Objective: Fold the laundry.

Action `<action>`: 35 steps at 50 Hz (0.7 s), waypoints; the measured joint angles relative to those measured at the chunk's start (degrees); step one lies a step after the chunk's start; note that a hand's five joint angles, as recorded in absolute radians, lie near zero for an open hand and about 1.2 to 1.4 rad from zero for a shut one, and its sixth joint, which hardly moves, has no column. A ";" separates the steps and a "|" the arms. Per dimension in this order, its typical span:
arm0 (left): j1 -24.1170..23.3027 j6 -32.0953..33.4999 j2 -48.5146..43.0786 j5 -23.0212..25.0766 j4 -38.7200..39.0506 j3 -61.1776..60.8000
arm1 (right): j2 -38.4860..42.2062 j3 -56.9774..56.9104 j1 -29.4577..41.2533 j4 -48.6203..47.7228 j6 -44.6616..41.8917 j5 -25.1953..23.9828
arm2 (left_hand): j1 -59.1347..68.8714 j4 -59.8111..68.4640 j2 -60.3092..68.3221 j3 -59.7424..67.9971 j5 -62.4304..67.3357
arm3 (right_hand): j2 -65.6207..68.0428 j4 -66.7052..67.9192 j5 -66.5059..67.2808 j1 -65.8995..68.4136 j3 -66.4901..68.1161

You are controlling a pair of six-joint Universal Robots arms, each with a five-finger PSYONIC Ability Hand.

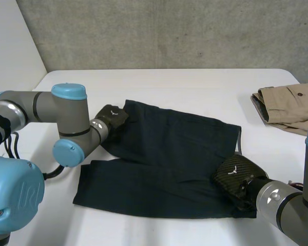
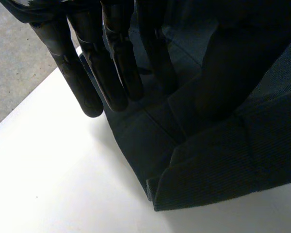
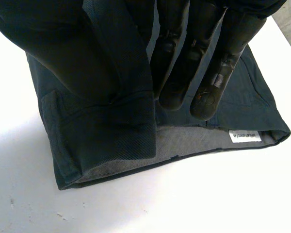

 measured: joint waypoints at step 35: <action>0.25 0.21 2.26 -11.84 -0.05 0.37 | 0.02 0.15 0.15 -0.04 0.00 0.09 | 12.70 16.17 16.01 15.71 14.19 | 0.00 0.00 0.00 0.00 0.00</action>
